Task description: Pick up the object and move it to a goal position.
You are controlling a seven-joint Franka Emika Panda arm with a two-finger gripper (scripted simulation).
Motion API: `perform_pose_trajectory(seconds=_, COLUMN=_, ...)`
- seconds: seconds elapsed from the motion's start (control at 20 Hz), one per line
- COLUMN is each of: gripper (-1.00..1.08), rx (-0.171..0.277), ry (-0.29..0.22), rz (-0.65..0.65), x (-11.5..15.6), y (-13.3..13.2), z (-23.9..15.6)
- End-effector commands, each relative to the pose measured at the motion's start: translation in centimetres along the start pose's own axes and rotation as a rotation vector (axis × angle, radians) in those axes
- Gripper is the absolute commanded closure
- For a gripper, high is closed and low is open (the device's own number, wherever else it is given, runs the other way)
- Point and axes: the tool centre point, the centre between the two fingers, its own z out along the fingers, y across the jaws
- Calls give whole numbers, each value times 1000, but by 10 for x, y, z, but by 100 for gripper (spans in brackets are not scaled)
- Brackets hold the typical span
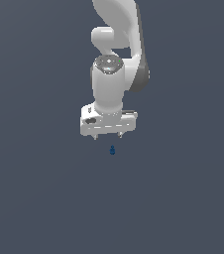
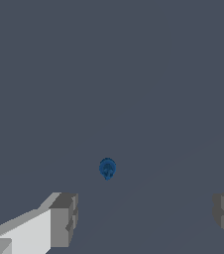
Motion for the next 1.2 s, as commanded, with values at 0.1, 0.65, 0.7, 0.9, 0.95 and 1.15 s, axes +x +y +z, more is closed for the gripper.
perform_pose_trajectory(seconds=0.1, gripper=-92, rx=2, ry=-8, rz=-91, x=-3, y=-2, z=12)
perform_pose_trajectory(seconds=0.65, gripper=-92, rx=22, ry=-27, rz=-407, x=-13, y=-12, z=50)
perform_pose_trajectory(seconds=0.7, gripper=-92, rx=24, ry=-29, rz=-436, x=-14, y=-13, z=53)
perform_pose_trajectory(seconds=0.9, gripper=-92, rx=34, ry=-32, rz=-540, x=-17, y=-17, z=65)
perform_pose_trajectory(seconds=0.95, gripper=-92, rx=37, ry=-32, rz=-562, x=-18, y=-18, z=67)
perform_pose_trajectory(seconds=1.15, gripper=-92, rx=45, ry=-33, rz=-635, x=-20, y=-21, z=75)
